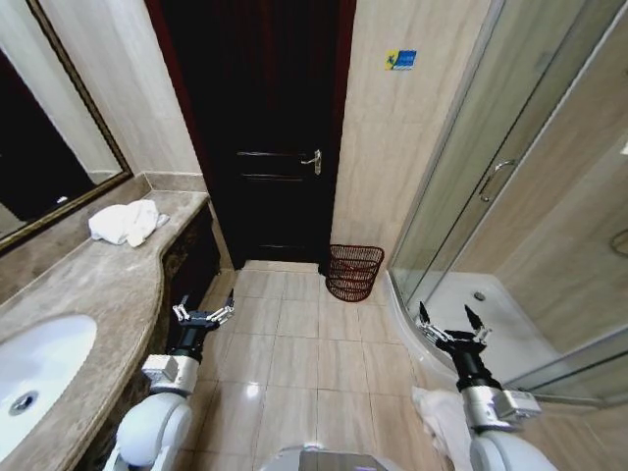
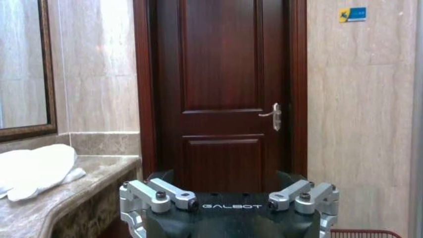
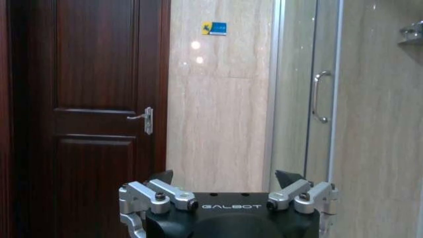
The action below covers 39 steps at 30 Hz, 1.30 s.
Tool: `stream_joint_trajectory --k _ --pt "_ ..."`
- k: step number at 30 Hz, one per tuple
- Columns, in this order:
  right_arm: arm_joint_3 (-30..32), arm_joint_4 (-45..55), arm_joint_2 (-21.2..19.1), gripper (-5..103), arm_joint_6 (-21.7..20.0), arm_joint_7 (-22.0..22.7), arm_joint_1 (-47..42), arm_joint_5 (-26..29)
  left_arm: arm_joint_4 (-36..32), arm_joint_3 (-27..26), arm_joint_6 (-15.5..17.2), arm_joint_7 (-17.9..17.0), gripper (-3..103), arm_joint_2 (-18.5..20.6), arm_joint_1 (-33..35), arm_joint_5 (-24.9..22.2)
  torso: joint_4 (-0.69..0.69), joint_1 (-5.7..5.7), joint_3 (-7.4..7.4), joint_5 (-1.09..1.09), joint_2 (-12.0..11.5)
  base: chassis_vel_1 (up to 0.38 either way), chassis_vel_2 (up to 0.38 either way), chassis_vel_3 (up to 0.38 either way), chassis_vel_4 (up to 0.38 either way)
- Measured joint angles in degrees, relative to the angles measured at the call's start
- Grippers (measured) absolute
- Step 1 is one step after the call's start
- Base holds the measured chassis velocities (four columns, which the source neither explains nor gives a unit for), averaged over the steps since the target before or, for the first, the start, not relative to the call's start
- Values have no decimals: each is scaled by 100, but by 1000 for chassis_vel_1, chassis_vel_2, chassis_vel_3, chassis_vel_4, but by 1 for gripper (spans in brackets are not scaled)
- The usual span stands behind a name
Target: Discard the used towel into the hamper.
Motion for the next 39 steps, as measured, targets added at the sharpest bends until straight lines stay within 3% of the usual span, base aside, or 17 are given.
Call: stream_joint_trajectory --k 39 --pt "-75 -4 33 100 115 -98 -69 -153 44 -32 -138 71 100 -105 174 7 0 0 0 0 0 -108 182 183 -108"
